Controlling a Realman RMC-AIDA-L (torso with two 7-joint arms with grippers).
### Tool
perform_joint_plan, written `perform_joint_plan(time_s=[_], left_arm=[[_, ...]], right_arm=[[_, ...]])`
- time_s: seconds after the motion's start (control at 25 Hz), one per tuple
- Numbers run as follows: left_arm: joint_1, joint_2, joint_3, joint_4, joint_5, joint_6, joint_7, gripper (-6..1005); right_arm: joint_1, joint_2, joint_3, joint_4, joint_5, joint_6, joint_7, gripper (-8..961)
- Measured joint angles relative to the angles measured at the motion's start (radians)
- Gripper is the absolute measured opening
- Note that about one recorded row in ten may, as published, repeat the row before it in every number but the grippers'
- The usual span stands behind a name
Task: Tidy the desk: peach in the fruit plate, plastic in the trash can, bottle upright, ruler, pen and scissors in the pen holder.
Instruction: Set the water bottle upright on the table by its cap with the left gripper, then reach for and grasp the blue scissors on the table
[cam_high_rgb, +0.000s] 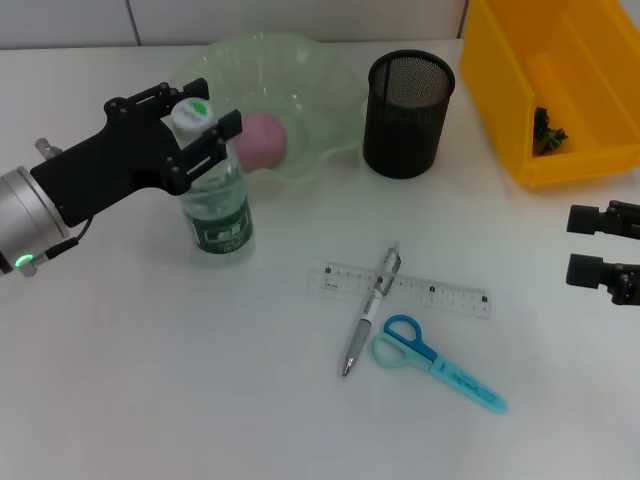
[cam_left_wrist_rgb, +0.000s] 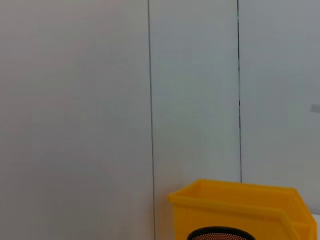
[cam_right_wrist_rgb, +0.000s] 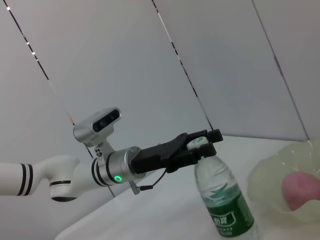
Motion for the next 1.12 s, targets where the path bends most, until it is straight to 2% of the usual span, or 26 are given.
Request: perform_joint_plan(time_s=[0.28, 0.48, 0.6, 0.72, 0.84, 0.88, 0.92, 1.04, 1.12], left_arm=[[0.015, 0.000, -0.006, 0.007, -0.004, 0.028, 0.015, 507], [0.083, 0.003, -0.075, 0.109, -0.050, 0.168, -0.006, 738], [0.136, 0.005, -0.090, 0.158, -0.092, 0.310, -0.035, 807], [0.155, 0.011, -0.073, 0.163, -0.052, 0.504, -0.046, 803], [0.143, 0.007, -0.023, 0.158, 0.071, 0.602, -0.052, 800], [0.133, 0.004, 0.035, 0.149, 0.128, 0.597, -0.057, 800], [0.133, 0.004, 0.035, 0.149, 0.128, 0.597, -0.057, 800], [0.117, 0.002, 0.119, 0.113, 0.169, 0.523, -0.064, 799], [0.113, 0.001, 0.129, 0.099, 0.173, 0.500, -0.065, 799]], right_arm=[[0.000, 0.001, 0.001, 0.000, 0.000, 0.001, -0.001, 826], [0.000, -0.003, 0.016, 0.000, 0.005, 0.005, -0.001, 826], [0.003, -0.003, 0.045, 0.000, 0.008, 0.006, 0.003, 826], [0.011, -0.003, 0.083, 0.000, 0.009, 0.007, 0.006, 825], [0.027, -0.005, 0.087, -0.008, 0.006, 0.006, 0.017, 825], [0.039, -0.008, 0.082, -0.020, 0.003, 0.007, 0.030, 825], [0.039, -0.008, 0.082, -0.020, 0.003, 0.007, 0.030, 825], [0.057, -0.015, 0.075, -0.044, -0.014, 0.004, 0.063, 825], [0.080, -0.018, 0.067, -0.094, -0.068, -0.017, 0.122, 826]])
